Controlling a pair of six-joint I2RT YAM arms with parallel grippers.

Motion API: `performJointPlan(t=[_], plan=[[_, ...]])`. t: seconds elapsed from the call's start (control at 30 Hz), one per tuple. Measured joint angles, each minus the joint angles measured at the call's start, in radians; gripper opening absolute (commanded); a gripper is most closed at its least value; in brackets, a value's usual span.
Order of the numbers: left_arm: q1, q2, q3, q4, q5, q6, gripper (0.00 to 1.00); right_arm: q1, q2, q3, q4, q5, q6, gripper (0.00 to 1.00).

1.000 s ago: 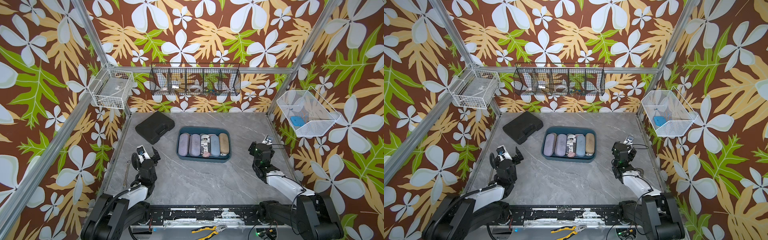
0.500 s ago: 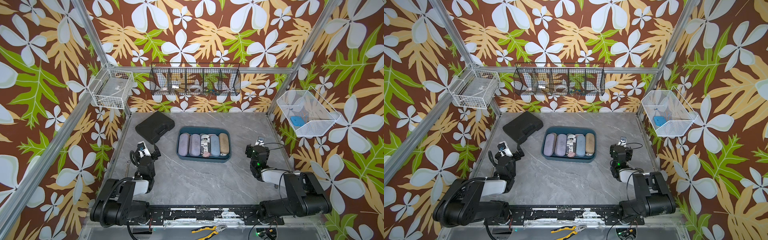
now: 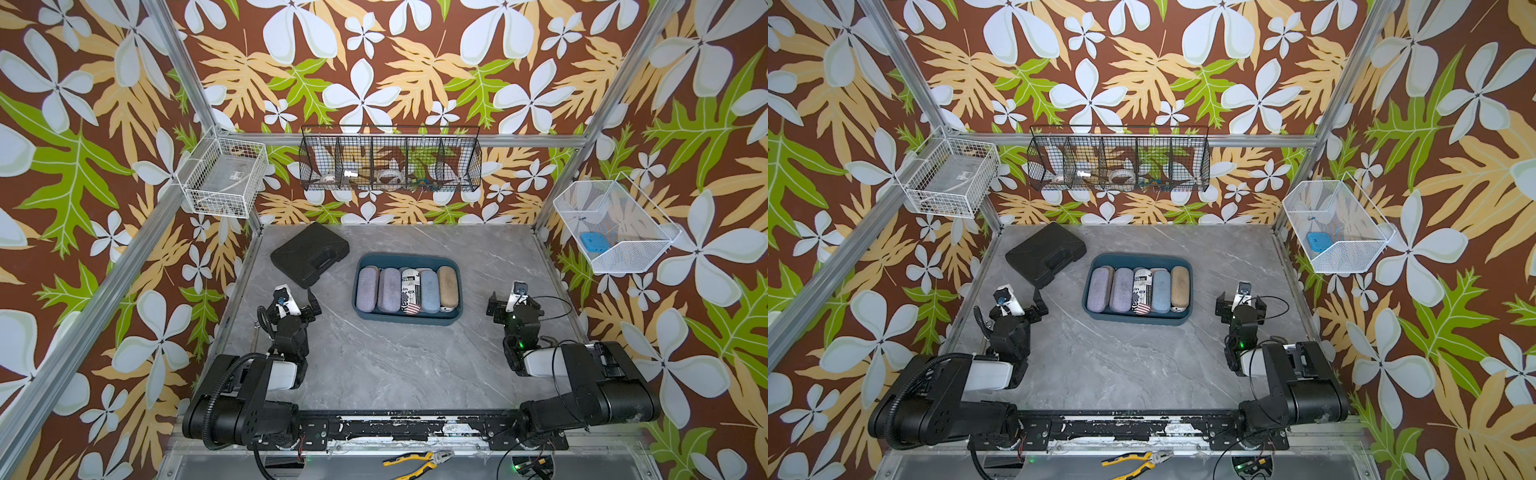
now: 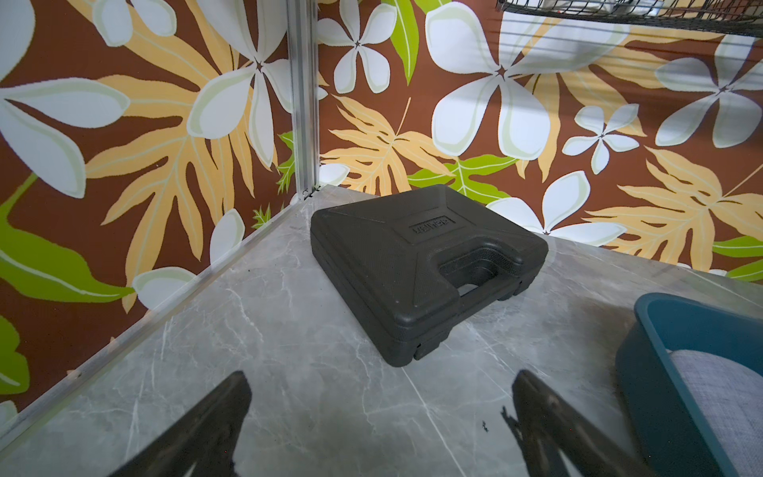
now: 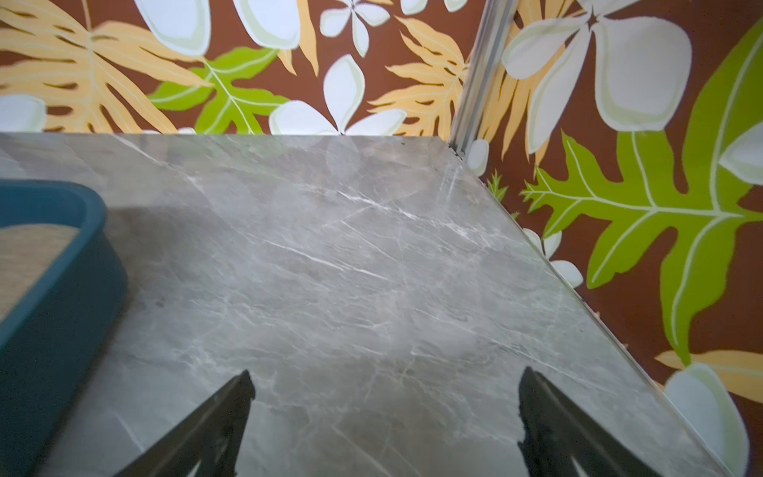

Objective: Put the glasses cases into the storage boxes
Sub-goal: Reset both arms

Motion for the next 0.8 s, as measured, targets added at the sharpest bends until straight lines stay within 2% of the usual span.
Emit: performJointPlan(t=[0.8], plan=[[0.0, 0.0, 0.0, 0.003, 0.003, 0.0, 1.0, 0.0, 0.0, -0.004, 0.024, -0.02, 0.0, 1.0]])
